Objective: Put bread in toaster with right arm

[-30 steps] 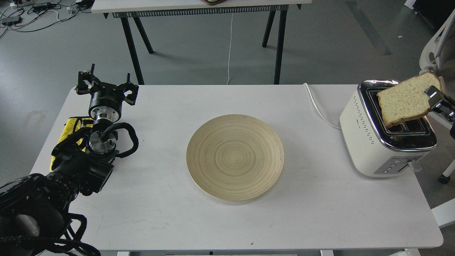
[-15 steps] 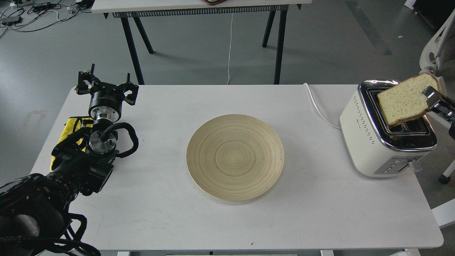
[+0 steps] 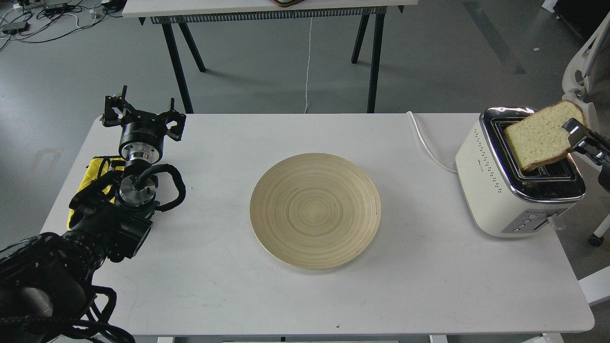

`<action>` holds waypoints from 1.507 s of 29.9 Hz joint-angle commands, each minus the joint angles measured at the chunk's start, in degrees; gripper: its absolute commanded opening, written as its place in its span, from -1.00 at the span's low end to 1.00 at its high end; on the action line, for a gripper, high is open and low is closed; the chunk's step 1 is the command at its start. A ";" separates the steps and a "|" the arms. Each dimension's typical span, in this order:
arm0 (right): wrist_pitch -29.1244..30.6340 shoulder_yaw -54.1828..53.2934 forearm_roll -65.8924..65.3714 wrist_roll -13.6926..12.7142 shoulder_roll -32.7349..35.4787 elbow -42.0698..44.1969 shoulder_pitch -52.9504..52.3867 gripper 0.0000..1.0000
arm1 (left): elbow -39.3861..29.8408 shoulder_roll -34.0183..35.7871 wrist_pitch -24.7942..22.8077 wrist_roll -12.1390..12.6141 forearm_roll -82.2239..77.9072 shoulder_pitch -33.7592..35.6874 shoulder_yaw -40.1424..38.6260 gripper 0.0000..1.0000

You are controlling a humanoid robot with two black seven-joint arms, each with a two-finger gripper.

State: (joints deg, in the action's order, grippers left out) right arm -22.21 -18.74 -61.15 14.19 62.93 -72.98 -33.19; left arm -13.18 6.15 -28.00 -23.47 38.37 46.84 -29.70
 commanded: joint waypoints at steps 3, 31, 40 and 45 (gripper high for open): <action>0.07 0.02 -0.02 -0.13 -2.10 0.03 -0.12 -0.46 | 0.00 0.00 0.00 0.00 0.04 0.00 0.00 1.00; 12.19 -17.64 27.39 0.92 -22.56 -10.17 -5.22 0.99 | 0.00 0.00 0.00 0.00 -0.04 0.00 0.00 1.00; 27.29 -21.41 42.33 9.01 -40.59 4.68 -3.99 0.99 | 0.00 0.00 0.00 0.00 0.04 0.00 0.00 1.00; 43.10 -28.18 52.53 10.86 -46.39 15.74 -1.61 0.99 | 0.00 0.00 0.00 0.00 -0.04 0.00 0.00 1.00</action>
State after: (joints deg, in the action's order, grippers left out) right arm 12.36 -43.66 -13.58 24.51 19.84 -63.35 -35.91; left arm -13.18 6.15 -28.00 -23.47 38.35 46.86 -29.70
